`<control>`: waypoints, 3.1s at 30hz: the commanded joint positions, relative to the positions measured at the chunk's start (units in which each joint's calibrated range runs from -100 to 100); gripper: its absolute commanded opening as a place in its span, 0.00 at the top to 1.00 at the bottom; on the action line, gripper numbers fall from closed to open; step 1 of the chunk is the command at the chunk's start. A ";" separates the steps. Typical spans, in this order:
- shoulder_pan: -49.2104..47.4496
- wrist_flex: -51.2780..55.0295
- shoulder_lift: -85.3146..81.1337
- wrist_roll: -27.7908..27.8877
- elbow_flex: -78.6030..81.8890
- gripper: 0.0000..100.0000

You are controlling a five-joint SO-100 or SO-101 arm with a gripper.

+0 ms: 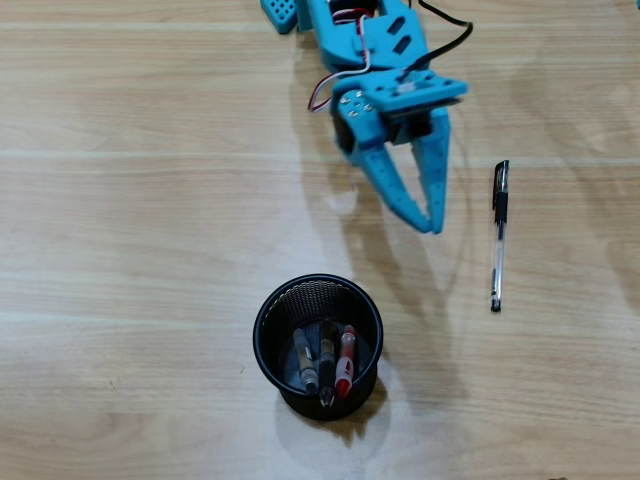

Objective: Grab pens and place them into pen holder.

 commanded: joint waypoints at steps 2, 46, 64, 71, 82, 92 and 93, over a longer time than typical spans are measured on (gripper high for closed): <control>-2.09 -0.08 -4.46 6.61 -1.46 0.98; -8.49 78.00 3.61 3.99 -30.42 0.98; -12.06 78.09 27.05 -2.61 -45.53 0.98; -18.55 77.00 27.22 -11.72 -45.08 0.98; -23.12 64.34 31.55 -15.33 -43.81 0.98; -21.02 58.87 34.77 -15.33 -43.72 0.98; -20.74 58.87 34.77 -15.23 -43.72 0.98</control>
